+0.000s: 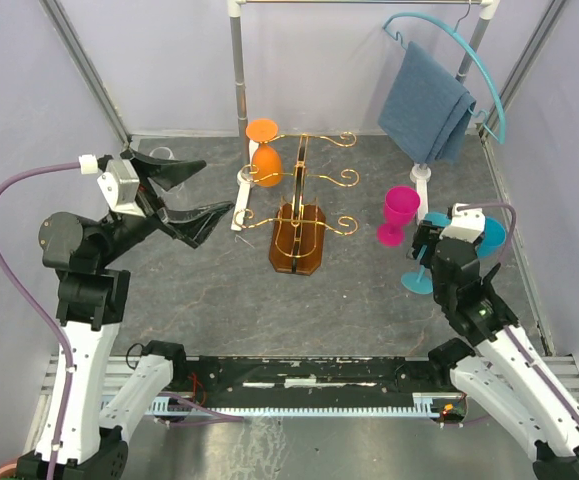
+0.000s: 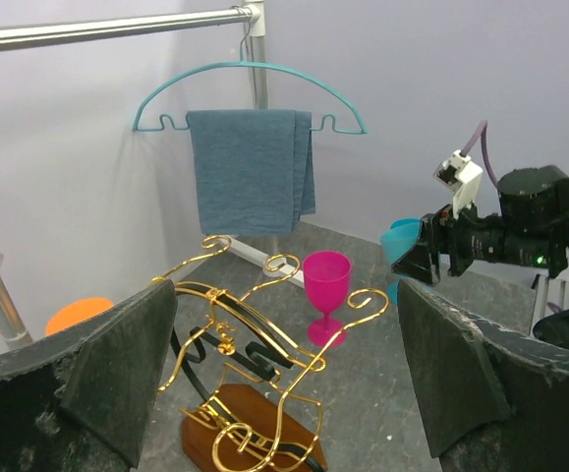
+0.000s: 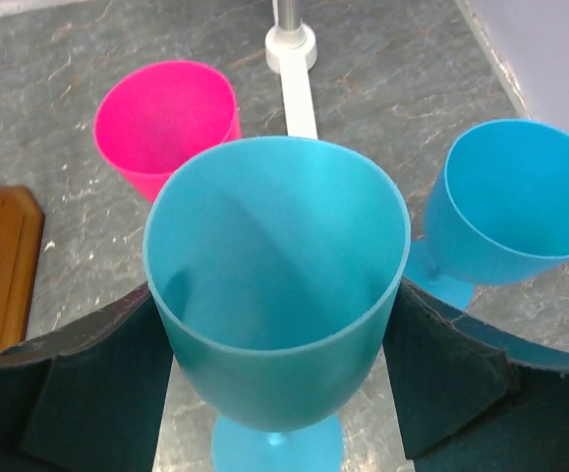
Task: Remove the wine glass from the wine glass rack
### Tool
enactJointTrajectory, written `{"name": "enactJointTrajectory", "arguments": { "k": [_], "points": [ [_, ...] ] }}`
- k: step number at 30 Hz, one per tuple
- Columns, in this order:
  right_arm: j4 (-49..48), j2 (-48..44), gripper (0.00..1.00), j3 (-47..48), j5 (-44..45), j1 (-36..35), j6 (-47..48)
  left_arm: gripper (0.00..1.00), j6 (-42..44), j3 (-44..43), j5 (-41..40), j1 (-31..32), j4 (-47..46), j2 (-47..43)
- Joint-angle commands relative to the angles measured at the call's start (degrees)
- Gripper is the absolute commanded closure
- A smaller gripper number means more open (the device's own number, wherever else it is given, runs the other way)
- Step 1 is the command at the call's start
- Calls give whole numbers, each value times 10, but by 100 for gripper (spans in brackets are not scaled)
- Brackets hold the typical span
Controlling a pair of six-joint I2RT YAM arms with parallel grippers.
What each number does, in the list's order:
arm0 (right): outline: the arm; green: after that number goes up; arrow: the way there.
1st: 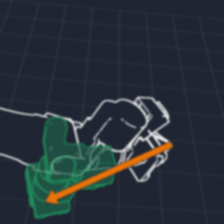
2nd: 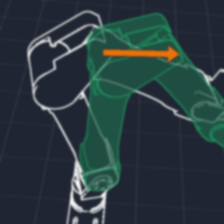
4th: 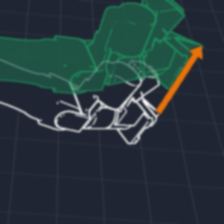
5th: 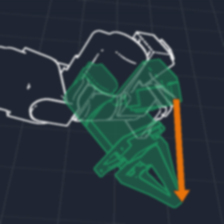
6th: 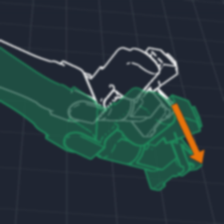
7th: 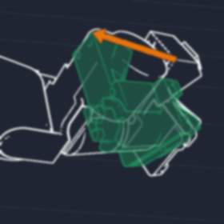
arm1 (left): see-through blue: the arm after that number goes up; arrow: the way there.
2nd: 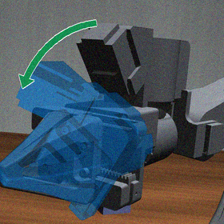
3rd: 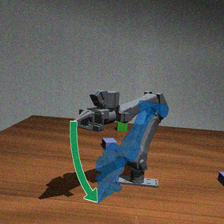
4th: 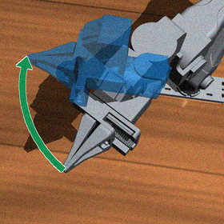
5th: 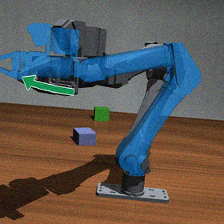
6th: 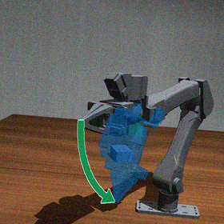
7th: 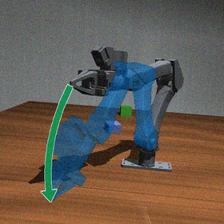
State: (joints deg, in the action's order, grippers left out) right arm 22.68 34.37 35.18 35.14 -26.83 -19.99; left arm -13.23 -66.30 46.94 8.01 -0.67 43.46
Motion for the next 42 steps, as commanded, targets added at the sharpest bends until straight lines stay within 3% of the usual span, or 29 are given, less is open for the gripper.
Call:
{"name": "enactJointTrajectory", "arguments": {
  "k": [1, 6, 19, 24, 32, 40, 42],
  "points": [
    [-192, 2, 42, -43, 91, -19, 56, 1, -67, 24, -12, 0, -77, 4],
    [-326, 59, 36, -100, 190, -79, 114, 1, -81, 33, -13, 1, -91, 13],
    [-545, 156, 36, -189, 242, -121, 118, 1, -81, 44, -25, 1, -89, 7],
    [-582, 190, 37, -207, 277, -147, 91, 1, -85, 40, -27, 0, -90, 11],
    [-740, 306, 37, -215, 331, -186, 142, 1, -85, 34, -27, 1, -89, 17],
    [-755, 364, 34, -218, 352, -190, 100, 1, -68, 32, -28, 0, -70, 18],
    [-729, 356, 26, -219, 358, -191, 84, 1, -66, 33, -29, 1, -67, 18]
  ]
}}
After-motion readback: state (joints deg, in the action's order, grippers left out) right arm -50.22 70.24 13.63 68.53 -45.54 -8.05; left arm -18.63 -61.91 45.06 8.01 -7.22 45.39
